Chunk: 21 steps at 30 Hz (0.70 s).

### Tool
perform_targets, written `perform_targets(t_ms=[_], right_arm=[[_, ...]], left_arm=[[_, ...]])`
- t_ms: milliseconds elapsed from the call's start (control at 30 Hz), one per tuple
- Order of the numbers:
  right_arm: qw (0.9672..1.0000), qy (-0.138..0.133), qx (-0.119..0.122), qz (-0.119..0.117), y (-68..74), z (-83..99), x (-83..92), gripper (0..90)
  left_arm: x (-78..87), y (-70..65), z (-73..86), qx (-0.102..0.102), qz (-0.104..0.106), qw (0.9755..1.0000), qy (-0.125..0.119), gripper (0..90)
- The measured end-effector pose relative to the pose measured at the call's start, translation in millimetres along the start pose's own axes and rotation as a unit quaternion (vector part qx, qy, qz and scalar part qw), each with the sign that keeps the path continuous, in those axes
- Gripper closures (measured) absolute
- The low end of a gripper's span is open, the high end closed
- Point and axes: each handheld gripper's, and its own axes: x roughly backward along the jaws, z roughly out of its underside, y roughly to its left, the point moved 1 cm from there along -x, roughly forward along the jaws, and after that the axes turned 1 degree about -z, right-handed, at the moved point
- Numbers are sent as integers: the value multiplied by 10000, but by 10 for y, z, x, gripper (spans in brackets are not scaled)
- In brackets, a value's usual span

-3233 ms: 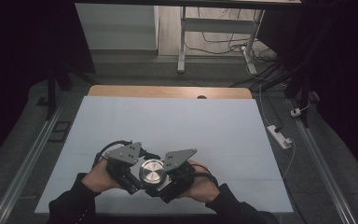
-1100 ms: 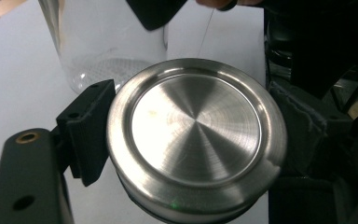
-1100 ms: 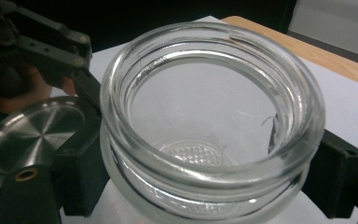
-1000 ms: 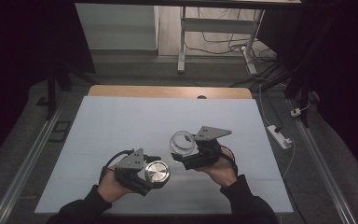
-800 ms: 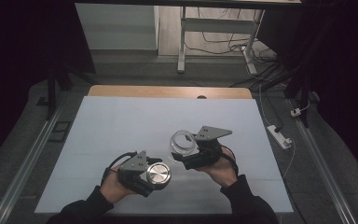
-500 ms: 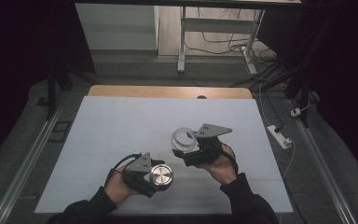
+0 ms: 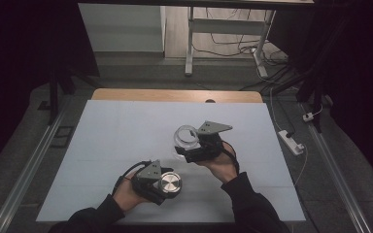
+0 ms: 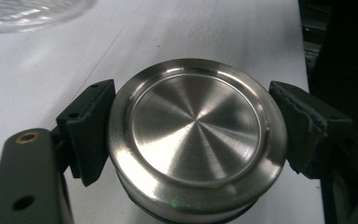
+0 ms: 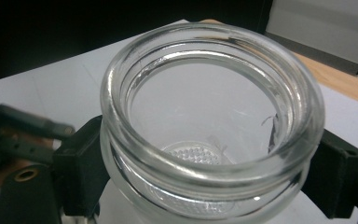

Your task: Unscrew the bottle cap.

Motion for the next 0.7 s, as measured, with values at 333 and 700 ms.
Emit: perform_targets(t_ms=[333,700], right_arm=[[10000,-29,-10,27,-79,-51,-208,146],[9999,49,-5,91,-151,-42,-426,146]], left_arm=[[-70,15,20,-35,-72,10000,41,198],[-102,22,28,-10,-76,10000,55,198]])
